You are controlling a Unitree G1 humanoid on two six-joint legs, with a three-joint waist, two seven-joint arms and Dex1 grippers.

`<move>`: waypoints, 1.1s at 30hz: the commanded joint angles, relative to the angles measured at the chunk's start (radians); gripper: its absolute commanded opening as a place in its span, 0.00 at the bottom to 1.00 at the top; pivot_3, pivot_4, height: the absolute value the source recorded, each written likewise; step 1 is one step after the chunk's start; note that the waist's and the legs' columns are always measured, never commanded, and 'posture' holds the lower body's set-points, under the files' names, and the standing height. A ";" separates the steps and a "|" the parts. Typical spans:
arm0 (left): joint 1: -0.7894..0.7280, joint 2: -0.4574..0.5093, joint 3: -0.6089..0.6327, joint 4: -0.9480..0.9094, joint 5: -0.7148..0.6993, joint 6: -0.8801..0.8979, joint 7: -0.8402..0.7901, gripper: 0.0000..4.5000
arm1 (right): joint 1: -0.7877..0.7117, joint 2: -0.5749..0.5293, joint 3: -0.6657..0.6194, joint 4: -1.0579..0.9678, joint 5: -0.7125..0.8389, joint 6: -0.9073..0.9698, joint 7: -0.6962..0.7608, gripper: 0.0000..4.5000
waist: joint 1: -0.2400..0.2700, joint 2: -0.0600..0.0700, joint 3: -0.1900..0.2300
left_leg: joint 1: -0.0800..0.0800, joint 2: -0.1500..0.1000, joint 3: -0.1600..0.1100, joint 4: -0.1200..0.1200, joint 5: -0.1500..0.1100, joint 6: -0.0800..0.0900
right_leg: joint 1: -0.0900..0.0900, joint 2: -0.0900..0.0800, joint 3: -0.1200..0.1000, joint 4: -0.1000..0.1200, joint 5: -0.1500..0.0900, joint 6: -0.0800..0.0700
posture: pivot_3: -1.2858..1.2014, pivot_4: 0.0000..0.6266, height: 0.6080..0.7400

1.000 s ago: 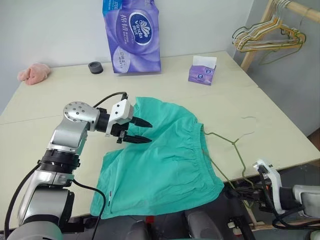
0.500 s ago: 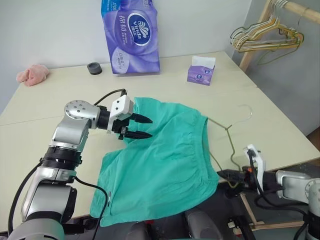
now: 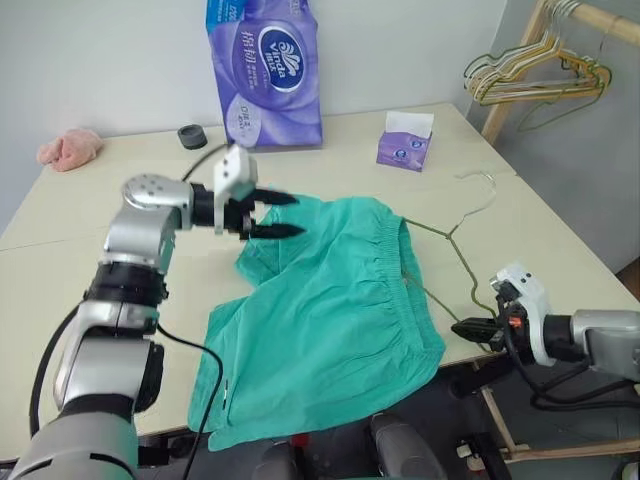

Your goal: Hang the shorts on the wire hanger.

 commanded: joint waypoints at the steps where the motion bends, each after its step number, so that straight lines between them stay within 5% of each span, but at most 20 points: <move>1: -0.079 -0.011 0.021 0.049 -0.015 -0.021 -0.047 1.00 | -0.069 -0.049 0.067 -0.019 -0.044 -0.093 0.050 0.00 | -0.002 0.000 0.000 | 0.000 0.000 0.000 0.000 0.000 0.000 | 0.000 0.000 0.000 0.000 0.000 0.000 | 0.41 0.14 1.00; 6: -0.093 0.017 -0.083 0.008 -0.004 -0.091 -0.224 1.00 | -0.182 -0.116 0.237 -0.027 -0.157 -0.207 0.106 0.00 | -0.015 0.000 0.000 | 0.000 0.001 0.000 -0.001 0.000 0.000 | -0.001 0.000 0.000 0.000 0.000 0.000 | 0.41 0.13 1.00; 13: -0.106 0.036 -0.229 0.024 0.006 -0.213 -0.239 1.00 | -0.283 -0.171 0.397 -0.043 -0.309 -0.331 0.175 0.00 | -0.026 0.000 0.000 | 0.000 0.000 -0.004 -0.001 0.000 0.000 | -0.001 -0.001 0.000 0.000 0.000 0.000 | 0.40 0.13 1.00; 29: -0.029 0.028 -0.337 0.025 0.015 -0.291 -0.239 1.00 | -0.384 -0.125 0.436 -0.102 -0.371 -0.318 0.198 0.00 | -0.030 0.000 0.000 | -0.001 0.001 -0.004 -0.001 0.000 0.000 | -0.002 -0.001 0.000 0.000 0.000 0.000 | 0.40 0.14 1.00; 33: -0.011 0.030 -0.346 0.001 0.003 -0.262 -0.239 0.81 | -0.393 -0.113 0.437 -0.108 -0.375 -0.310 0.200 0.00 | -0.030 0.000 0.000 | -0.001 0.001 -0.004 -0.001 0.000 0.000 | -0.002 -0.001 0.000 0.000 0.000 0.000 | 0.40 0.14 1.00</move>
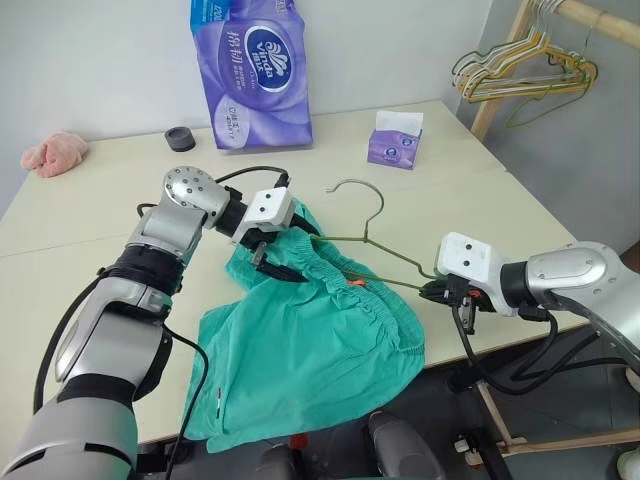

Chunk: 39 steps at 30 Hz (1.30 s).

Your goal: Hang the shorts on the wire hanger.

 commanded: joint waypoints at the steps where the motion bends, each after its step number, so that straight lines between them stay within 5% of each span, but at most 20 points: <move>1: 0.005 0.009 -0.013 -0.060 -0.031 0.030 -0.006 0.75 | -0.037 0.012 -0.020 -0.044 -0.003 -0.005 0.002 0.00 | 0.000 0.000 0.000 | 0.000 0.000 0.000 0.000 0.000 0.000 | 0.000 0.000 0.000 0.000 0.000 0.000 | 0.40 0.15 1.00; 13: 0.005 -0.008 0.033 -0.033 0.002 0.043 -0.006 0.01 | -0.035 0.027 -0.003 -0.044 -0.090 -0.079 0.007 0.00 | 0.001 0.000 0.000 | 0.000 0.000 0.000 0.000 0.000 0.000 | 0.000 0.000 0.000 0.000 0.000 0.000 | 0.40 0.15 1.00; 17: 0.017 -0.004 0.037 -0.053 -0.007 0.056 -0.006 0.01 | -0.028 0.031 -0.022 -0.041 -0.105 -0.126 0.036 0.00 | 0.000 0.000 0.000 | 0.000 0.000 0.000 0.000 0.000 0.000 | 0.000 0.000 0.000 0.000 0.000 0.000 | 0.40 0.14 1.00; 27: 0.062 0.026 0.056 -0.088 -0.003 0.075 -0.006 0.01 | 0.098 -0.141 -0.065 0.044 -0.224 -0.350 0.156 0.64 | -0.001 0.000 0.000 | 0.000 0.000 0.001 0.000 0.000 0.000 | 0.000 0.000 0.000 0.000 0.000 0.000 | 0.40 0.14 1.00; 33: 0.082 0.033 0.084 -0.080 0.031 0.074 0.004 0.00 | 0.340 -0.246 -0.363 0.171 -0.181 -0.330 0.188 0.65 | 0.003 0.000 0.000 | 0.000 -0.001 0.002 0.000 0.000 0.000 | 0.001 -0.002 0.001 0.000 0.000 0.000 | 0.40 0.14 1.00; 39: 0.079 0.029 0.107 -0.062 0.055 0.067 0.004 0.00 | 0.607 -0.002 -0.621 -0.016 0.029 -0.103 0.121 0.65 | 0.004 -0.001 -0.001 | 0.000 0.000 0.000 0.000 0.000 0.000 | 0.001 0.000 0.000 0.000 0.000 0.000 | 0.40 0.16 1.00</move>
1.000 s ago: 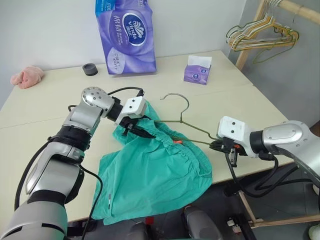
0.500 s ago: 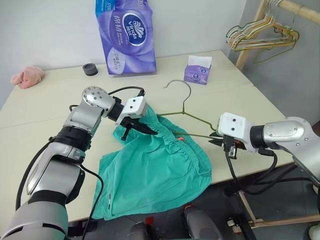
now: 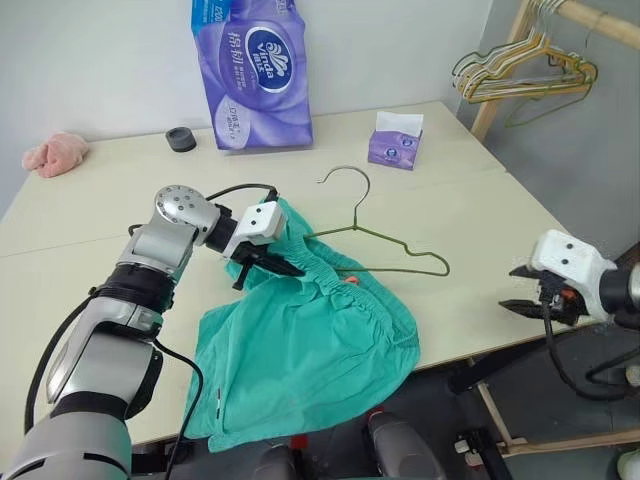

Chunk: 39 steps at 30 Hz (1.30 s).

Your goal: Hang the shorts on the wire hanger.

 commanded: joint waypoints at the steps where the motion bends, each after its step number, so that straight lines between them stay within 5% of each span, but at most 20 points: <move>1: -0.019 0.009 0.048 0.006 0.011 -0.008 0.000 0.00 | 0.086 0.122 -0.109 -0.187 0.154 0.138 -0.056 0.65 | 0.000 0.000 0.000 | 0.000 0.000 -0.001 0.000 0.000 0.000 | 0.000 0.000 0.000 0.000 0.000 0.000 | 0.40 0.16 1.00; 5: -0.043 0.015 0.068 0.045 0.030 -0.015 0.005 0.00 | 0.076 0.325 -0.057 -0.361 0.263 0.285 -0.250 0.65 | -0.004 0.000 0.000 | 0.001 0.001 0.000 0.001 0.000 0.000 | 0.000 0.001 0.001 0.001 0.000 0.000 | 0.40 0.17 1.00; 12: -0.072 0.016 0.095 0.090 0.053 -0.027 0.017 0.00 | 0.041 0.618 0.072 -0.411 0.234 0.447 -0.588 0.65 | 0.000 -0.001 -0.001 | 0.000 0.000 -0.001 0.000 0.000 0.000 | 0.000 0.001 0.000 0.000 0.000 0.000 | 0.41 0.19 1.00; 28: -0.065 0.010 0.113 0.083 0.061 -0.019 0.024 0.00 | -0.047 0.858 0.190 -0.342 0.267 0.552 -0.755 0.65 | 0.001 -0.001 -0.001 | 0.001 0.001 -0.002 0.000 0.000 0.000 | 0.000 0.001 -0.001 0.000 0.000 0.000 | 0.41 0.20 1.00; 36: -0.063 0.017 0.120 0.084 0.061 -0.018 0.032 0.00 | -0.059 0.808 0.184 -0.311 0.251 0.553 -0.762 0.06 | 0.002 -0.001 -0.001 | 0.000 0.000 -0.002 0.000 0.000 0.000 | 0.000 0.001 -0.001 0.000 0.000 0.000 | 0.41 0.20 1.00; 39: -0.061 0.018 0.124 0.081 0.060 -0.017 0.038 0.00 | -0.052 0.783 0.160 -0.330 0.288 0.566 -0.727 0.00 | 0.002 0.000 -0.001 | 0.000 0.000 -0.003 0.000 0.000 0.000 | 0.000 0.001 -0.001 0.000 0.000 0.000 | 0.42 0.19 1.00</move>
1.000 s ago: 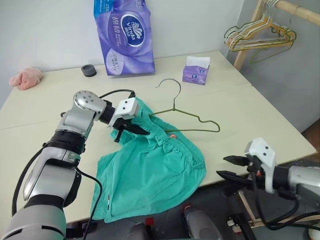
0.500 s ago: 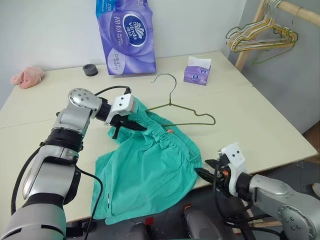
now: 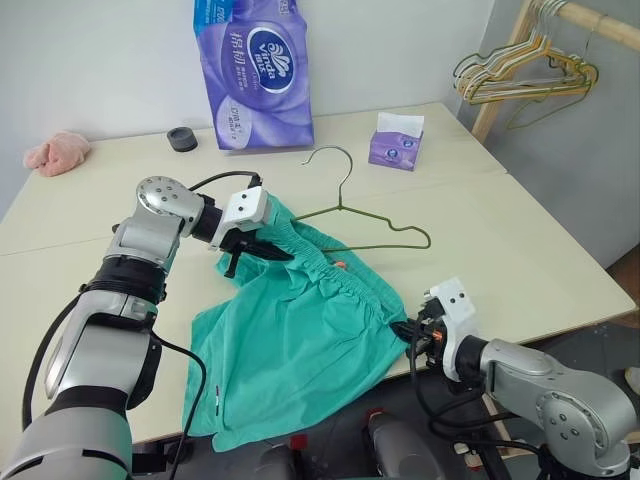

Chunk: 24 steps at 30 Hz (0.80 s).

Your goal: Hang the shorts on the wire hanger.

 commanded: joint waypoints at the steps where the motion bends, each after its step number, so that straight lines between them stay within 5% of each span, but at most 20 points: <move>1: -0.021 0.016 0.048 -0.018 -0.005 0.004 0.015 0.00 | -0.001 -0.025 -0.043 -0.038 0.049 0.011 0.039 0.00 | 0.000 0.000 0.000 | 0.000 0.000 0.000 0.000 0.000 0.000 | 0.000 0.000 0.000 0.000 0.000 0.000 | 0.42 0.19 1.00; 15: 0.001 0.071 0.113 -0.249 -0.237 0.353 -0.034 0.00 | -0.152 -0.174 -0.340 0.142 0.133 0.046 0.111 0.00 | 0.002 0.000 0.000 | 0.000 0.000 0.000 -0.001 0.000 0.000 | 0.000 0.000 0.000 0.000 0.000 0.000 | 0.42 0.18 1.00; 24: 0.078 0.212 -0.027 -0.350 -0.285 0.242 -0.034 0.00 | -0.184 -0.315 -0.449 0.241 0.207 0.070 0.184 0.00 | 0.006 0.001 0.001 | 0.000 0.000 0.002 -0.001 0.000 0.000 | 0.000 0.000 0.001 0.000 0.000 0.000 | 0.42 0.18 1.00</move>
